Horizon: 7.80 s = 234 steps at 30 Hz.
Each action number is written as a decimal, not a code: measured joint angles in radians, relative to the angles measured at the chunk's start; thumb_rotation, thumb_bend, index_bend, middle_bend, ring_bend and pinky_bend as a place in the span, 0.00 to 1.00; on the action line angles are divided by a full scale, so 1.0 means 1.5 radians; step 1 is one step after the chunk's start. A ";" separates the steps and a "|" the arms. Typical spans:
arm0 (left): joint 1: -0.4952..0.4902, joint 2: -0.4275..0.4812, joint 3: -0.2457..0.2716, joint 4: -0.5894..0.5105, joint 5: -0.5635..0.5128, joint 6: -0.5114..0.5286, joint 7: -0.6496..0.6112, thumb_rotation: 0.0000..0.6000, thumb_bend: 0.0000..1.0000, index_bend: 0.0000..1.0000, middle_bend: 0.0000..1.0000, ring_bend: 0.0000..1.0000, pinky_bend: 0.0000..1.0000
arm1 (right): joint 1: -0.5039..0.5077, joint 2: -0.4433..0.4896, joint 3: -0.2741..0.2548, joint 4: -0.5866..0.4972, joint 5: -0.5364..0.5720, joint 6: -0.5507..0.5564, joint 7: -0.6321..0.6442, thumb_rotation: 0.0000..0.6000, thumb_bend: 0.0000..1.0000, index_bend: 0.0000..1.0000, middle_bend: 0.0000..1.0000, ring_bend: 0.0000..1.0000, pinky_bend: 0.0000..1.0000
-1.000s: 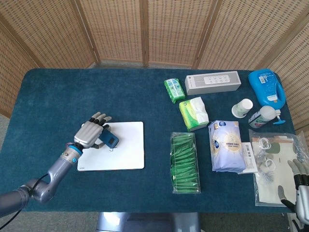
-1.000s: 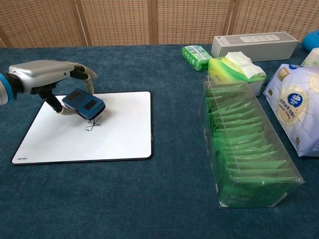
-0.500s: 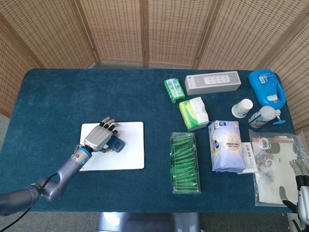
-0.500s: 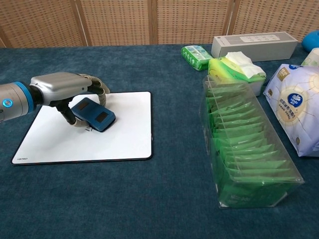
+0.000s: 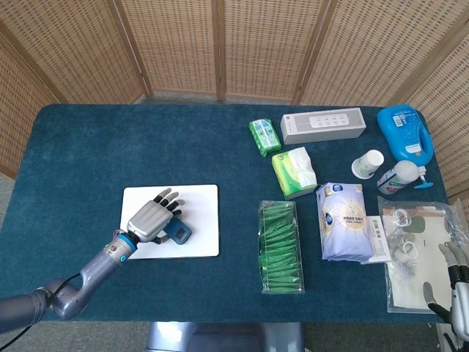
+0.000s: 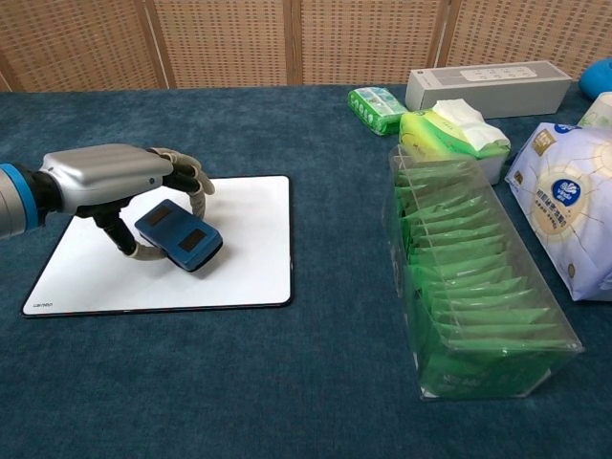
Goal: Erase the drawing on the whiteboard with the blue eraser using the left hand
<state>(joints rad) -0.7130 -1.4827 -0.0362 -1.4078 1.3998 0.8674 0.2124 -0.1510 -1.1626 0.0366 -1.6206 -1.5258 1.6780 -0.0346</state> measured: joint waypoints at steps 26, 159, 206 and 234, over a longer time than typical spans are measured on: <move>-0.008 -0.004 -0.013 0.023 -0.053 -0.014 0.040 1.00 0.33 0.33 0.08 0.00 0.00 | -0.002 -0.004 0.001 0.012 0.004 -0.002 0.015 1.00 0.39 0.11 0.11 0.00 0.06; -0.009 -0.028 -0.005 0.066 -0.050 0.016 0.049 1.00 0.34 0.78 0.06 0.00 0.00 | -0.015 -0.002 0.002 0.025 0.004 0.006 0.038 1.00 0.39 0.10 0.11 0.00 0.07; -0.051 -0.057 -0.040 0.084 -0.083 -0.031 0.058 1.00 0.34 0.81 0.11 0.00 0.00 | -0.020 -0.002 0.002 0.025 0.010 0.008 0.038 1.00 0.39 0.10 0.11 0.00 0.06; -0.004 0.051 0.059 -0.080 0.040 0.042 0.065 1.00 0.34 0.82 0.14 0.00 0.00 | -0.012 -0.005 0.003 0.021 0.004 -0.001 0.031 1.00 0.39 0.10 0.11 0.00 0.07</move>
<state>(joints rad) -0.7189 -1.4057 0.0523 -1.5274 1.4602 0.9311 0.3103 -0.1695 -1.1696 0.0404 -1.5886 -1.5203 1.6766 0.0117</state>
